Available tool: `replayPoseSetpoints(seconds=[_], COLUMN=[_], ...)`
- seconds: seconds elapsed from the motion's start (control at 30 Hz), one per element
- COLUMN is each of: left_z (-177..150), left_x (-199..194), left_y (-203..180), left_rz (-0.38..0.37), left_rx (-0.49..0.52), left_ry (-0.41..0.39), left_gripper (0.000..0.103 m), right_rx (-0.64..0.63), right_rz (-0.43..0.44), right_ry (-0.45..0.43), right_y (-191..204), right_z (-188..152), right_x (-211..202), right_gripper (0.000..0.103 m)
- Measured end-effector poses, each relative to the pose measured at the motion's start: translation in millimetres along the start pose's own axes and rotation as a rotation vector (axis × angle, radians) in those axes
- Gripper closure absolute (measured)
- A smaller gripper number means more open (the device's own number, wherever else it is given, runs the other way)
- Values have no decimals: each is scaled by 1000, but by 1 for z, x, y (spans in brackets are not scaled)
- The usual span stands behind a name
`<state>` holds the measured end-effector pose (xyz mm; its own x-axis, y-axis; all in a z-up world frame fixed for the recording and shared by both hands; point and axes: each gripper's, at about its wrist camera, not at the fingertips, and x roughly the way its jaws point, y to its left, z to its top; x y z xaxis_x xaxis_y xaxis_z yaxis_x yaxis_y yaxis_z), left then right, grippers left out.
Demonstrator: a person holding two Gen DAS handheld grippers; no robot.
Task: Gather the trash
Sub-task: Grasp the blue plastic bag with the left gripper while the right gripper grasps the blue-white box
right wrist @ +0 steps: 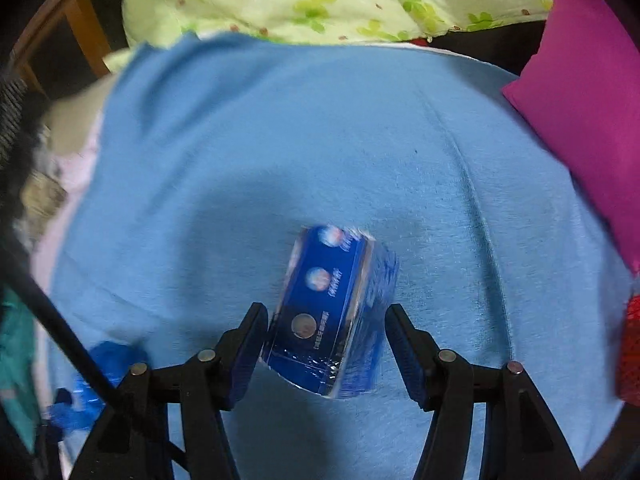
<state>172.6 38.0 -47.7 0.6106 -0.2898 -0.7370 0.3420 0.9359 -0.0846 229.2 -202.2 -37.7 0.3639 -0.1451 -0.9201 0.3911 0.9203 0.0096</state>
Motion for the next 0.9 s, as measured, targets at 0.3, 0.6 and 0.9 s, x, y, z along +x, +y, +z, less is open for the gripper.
replayPoseSetpoints(seconds=[0.3, 0.6, 0.9], left_z=[-6, -7, -20], left_x=[14, 10, -22], left_y=[2, -26, -88], left_rz=[-39, -23, -32], left_rx=[1, 48, 74], left_ry=[39, 42, 7], left_gripper=[37, 69, 74], right_rx=[-11, -47, -16], right_rz=[55, 253, 336], right_ry=[-13, -110, -262], right_y=[-32, -92, -167], right_z=[-14, -66, -129], right_x=[1, -52, -109], right_gripper=[62, 62, 62])
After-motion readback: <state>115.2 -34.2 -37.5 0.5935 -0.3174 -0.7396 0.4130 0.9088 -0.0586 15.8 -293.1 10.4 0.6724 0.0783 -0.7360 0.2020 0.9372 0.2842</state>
